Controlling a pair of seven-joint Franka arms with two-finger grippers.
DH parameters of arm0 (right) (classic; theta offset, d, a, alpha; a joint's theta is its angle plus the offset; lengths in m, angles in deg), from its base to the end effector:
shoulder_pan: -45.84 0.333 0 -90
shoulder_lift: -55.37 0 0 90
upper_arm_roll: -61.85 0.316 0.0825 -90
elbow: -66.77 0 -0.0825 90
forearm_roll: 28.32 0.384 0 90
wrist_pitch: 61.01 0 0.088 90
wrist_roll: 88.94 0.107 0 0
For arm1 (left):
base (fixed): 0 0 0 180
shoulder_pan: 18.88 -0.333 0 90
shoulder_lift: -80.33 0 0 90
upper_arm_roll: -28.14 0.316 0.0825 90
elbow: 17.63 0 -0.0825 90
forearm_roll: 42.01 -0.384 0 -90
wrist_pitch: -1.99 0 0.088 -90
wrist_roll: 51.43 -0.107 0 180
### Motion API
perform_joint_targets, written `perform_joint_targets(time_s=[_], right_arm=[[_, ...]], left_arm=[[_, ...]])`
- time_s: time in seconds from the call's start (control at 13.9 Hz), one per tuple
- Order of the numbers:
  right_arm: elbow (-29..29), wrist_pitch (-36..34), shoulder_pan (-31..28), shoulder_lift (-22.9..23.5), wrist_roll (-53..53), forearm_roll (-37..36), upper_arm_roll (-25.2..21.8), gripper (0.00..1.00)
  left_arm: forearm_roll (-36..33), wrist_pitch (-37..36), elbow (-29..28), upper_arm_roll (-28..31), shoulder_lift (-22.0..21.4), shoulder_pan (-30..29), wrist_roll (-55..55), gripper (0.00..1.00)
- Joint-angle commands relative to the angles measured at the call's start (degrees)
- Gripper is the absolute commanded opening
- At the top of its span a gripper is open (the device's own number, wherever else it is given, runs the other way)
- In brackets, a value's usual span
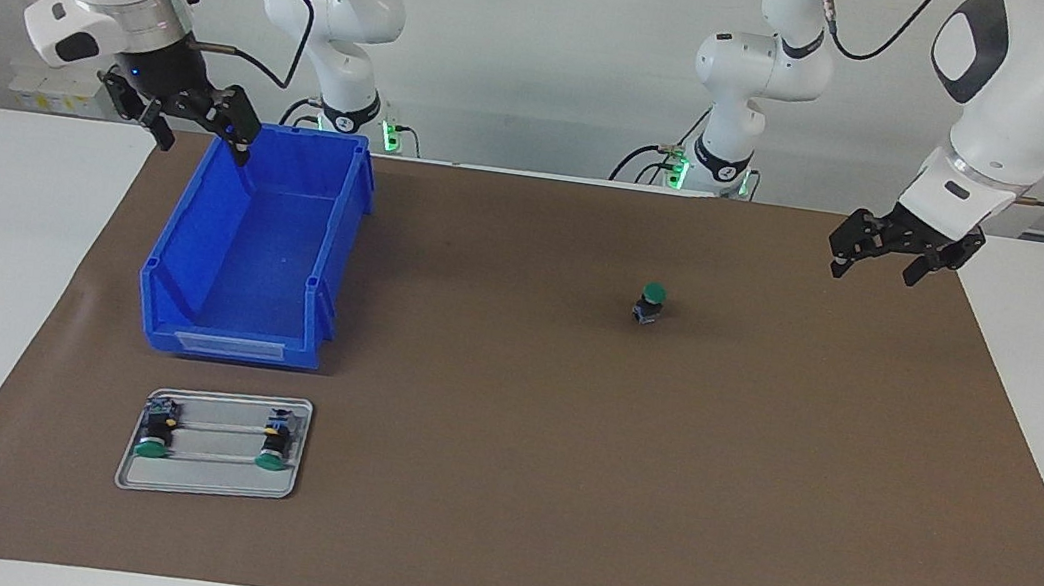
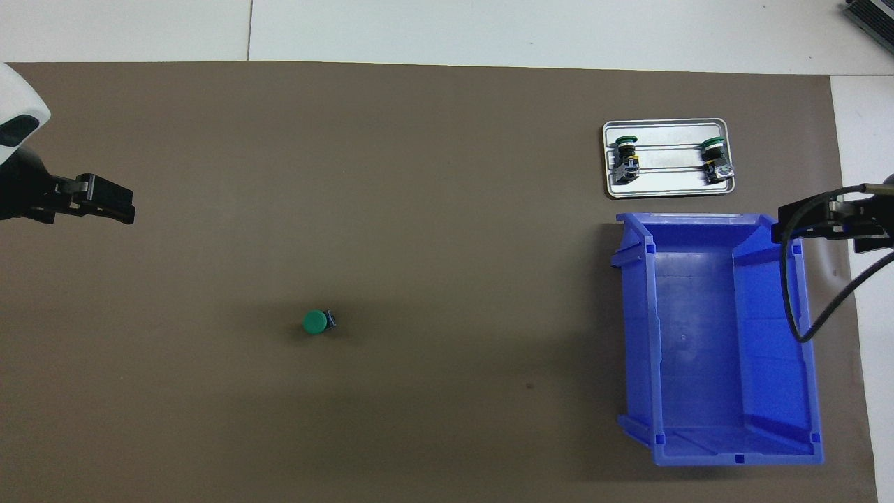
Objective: Place and press button with both arms
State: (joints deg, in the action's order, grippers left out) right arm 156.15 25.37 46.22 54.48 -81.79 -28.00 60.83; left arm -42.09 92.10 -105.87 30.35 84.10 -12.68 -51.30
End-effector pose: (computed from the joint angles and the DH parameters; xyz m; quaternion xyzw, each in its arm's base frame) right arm 0.5432 -0.0055 0.6327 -0.9975 0.0678 0.0185 0.0019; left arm 0.5727 -0.0405 0.6020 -0.9993 0.0337 0.0165 0.0026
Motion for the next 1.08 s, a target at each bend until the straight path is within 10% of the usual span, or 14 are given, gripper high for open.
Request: perform_joint_targets(time_s=[0.0, 1.01], right_arm=[[1.2, -0.1, -0.8, -1.2, -1.4, 0.8, 0.7, 1.00], [1.1, -0.6, -0.8, -1.6, -1.4, 0.8, 0.7, 1.00]], left_arm=[[-1.1, 0.5, -2.0, -0.5, -1.7, -0.6, -0.5, 1.00], [-1.1, 0.5, -2.0, -0.5, -1.7, -0.6, -0.5, 1.00]])
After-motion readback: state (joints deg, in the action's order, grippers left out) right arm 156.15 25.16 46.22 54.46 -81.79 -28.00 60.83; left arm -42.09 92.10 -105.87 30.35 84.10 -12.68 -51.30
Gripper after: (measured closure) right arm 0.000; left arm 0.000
